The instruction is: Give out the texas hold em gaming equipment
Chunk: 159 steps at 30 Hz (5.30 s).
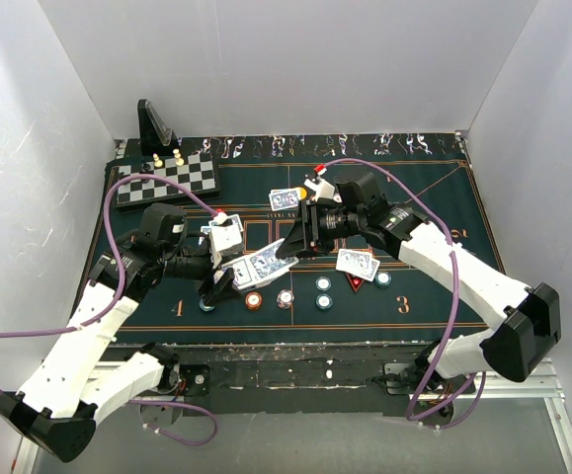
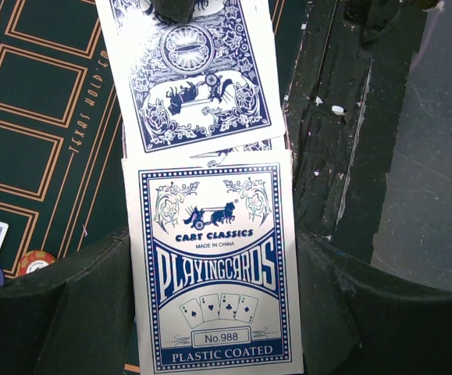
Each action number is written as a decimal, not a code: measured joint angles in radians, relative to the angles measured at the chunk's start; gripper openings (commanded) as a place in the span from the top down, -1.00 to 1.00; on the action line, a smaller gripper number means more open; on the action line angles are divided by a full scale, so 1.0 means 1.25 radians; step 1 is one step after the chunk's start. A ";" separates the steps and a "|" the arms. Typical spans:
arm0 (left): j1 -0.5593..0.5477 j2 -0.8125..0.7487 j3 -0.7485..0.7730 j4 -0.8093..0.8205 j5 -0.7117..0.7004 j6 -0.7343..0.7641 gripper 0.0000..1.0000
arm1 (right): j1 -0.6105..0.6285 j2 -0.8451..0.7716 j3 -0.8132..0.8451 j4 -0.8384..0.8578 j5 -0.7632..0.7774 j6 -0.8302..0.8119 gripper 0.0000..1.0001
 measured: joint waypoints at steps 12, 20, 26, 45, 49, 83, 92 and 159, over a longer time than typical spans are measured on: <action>0.000 0.000 0.000 0.000 0.001 0.000 0.96 | -0.039 -0.031 0.000 -0.015 0.000 -0.006 0.31; 0.000 0.000 0.000 0.000 0.002 0.000 0.96 | -0.070 -0.046 0.000 -0.038 0.000 -0.024 0.39; 0.000 0.000 0.000 0.000 0.002 0.000 0.97 | -0.075 -0.048 0.000 -0.044 -0.001 -0.026 0.63; 0.000 0.000 0.000 0.000 0.002 0.000 0.96 | -0.117 -0.099 -0.045 -0.004 -0.049 0.015 -0.16; 0.000 -0.001 0.000 0.000 0.002 0.000 0.97 | -0.114 -0.091 -0.074 0.029 -0.070 0.038 -0.18; 0.000 -0.013 0.000 0.000 0.006 0.000 0.97 | -0.125 0.284 -0.123 -0.001 0.132 -0.052 -0.35; 0.000 -0.013 0.000 0.000 0.006 0.000 0.97 | -0.081 0.340 -0.116 0.021 0.181 -0.035 -0.37; 0.000 -0.040 0.001 -0.006 -0.002 0.007 1.00 | 0.021 0.472 0.017 0.099 0.207 0.069 -0.30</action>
